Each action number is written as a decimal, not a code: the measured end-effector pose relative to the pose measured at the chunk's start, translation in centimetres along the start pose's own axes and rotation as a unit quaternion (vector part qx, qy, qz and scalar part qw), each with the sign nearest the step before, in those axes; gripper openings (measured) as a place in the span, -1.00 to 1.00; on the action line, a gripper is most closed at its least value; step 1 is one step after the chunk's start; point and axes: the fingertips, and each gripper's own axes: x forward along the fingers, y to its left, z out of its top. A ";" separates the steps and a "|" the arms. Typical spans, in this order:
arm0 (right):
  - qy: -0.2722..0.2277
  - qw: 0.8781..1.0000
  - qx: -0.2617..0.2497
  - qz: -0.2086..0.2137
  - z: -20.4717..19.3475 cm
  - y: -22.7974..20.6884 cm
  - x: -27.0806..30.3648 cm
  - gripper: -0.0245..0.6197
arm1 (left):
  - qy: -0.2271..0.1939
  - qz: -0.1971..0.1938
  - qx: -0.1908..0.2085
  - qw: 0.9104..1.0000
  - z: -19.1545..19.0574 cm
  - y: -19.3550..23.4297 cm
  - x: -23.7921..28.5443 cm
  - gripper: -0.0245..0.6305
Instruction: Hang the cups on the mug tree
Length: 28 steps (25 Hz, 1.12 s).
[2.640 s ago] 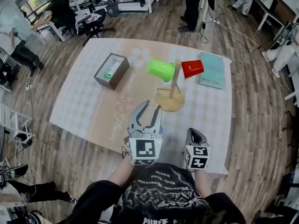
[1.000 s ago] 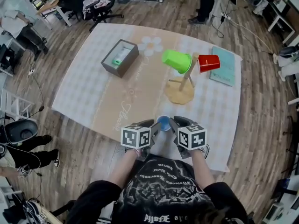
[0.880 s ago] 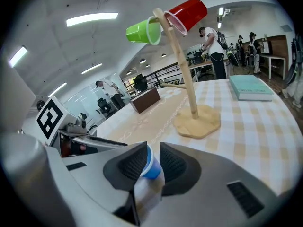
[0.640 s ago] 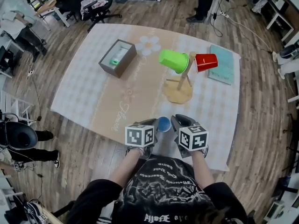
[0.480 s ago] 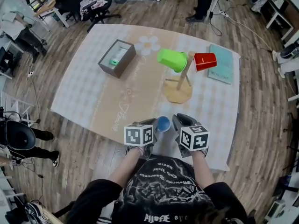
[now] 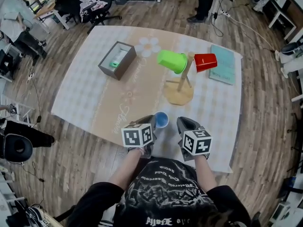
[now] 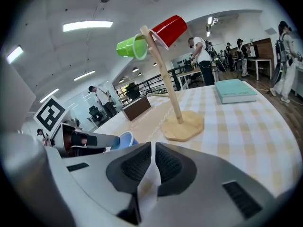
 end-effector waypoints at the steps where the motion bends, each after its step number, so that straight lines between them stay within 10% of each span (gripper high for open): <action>1: 0.000 1.000 -0.002 -0.002 0.0 -0.1 -0.1 -0.81 | -0.004 0.006 0.001 1.000 0.5 0.2 0.0 -0.81; 28: -0.034 0.996 0.036 -0.078 -0.9 -4.0 -3.8 -0.90 | -0.113 0.175 0.118 0.971 14.0 1.9 2.5 -0.81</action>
